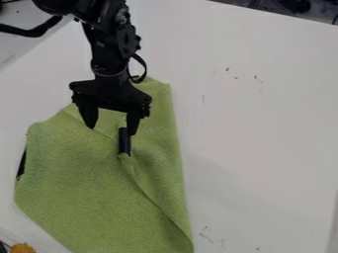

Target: Fold the cloth from right to left

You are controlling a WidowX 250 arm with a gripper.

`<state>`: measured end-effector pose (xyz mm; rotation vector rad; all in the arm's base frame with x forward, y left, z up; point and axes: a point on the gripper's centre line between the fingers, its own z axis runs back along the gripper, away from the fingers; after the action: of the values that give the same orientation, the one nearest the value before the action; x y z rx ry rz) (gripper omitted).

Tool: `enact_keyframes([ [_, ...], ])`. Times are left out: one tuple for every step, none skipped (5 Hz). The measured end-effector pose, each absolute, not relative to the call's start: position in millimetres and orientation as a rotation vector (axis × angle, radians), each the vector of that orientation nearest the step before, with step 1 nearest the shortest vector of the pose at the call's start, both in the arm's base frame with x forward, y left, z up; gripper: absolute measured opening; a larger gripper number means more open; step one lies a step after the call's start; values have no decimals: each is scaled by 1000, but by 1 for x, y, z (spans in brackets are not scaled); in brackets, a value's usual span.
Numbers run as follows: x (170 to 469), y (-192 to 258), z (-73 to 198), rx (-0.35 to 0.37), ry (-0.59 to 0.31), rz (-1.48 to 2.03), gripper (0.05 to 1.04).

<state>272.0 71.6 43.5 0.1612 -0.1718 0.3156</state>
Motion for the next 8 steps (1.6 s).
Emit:
enact_keyframes([
  [268, 71, 37, 162, -147, 310, 999],
  [249, 100, 44, 187, -139, 364, 999],
  [237, 120, 58, 219, -171, 375, 999],
  [217, 144, 65, 245, -174, 442, 999],
  [197, 168, 52, 225, -164, 496, 999],
  [181, 184, 31, 187, -143, 525, 999],
  [173, 189, 17, 166, -126, 524, 999],
  [171, 188, 8, 147, -107, 512, 999],
])
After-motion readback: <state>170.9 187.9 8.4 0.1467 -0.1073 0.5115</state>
